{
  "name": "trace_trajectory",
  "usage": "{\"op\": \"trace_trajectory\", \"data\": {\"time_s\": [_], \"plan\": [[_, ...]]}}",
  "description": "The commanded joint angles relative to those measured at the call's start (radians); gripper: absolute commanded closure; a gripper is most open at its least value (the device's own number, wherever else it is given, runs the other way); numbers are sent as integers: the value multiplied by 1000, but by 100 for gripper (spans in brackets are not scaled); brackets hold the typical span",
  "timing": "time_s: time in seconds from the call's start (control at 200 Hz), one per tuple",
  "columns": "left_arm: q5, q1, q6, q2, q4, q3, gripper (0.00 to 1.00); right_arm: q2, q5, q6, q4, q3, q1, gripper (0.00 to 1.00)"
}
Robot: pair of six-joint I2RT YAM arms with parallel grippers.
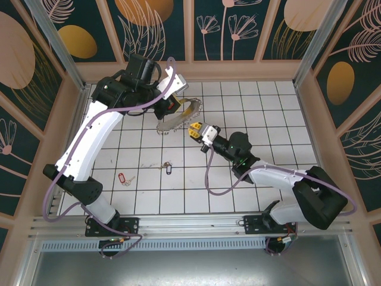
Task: Put the keys on the keyring
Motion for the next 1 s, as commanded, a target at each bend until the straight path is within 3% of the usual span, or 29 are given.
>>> {"op": "trace_trajectory", "data": {"time_s": [0.0, 0.996], "plan": [[-2, -7, 13, 0, -6, 33, 100, 20, -24, -4, 70, 42, 12, 83], [-6, -8, 12, -10, -4, 15, 100, 81, 25, -17, 67, 75, 24, 83]]}}
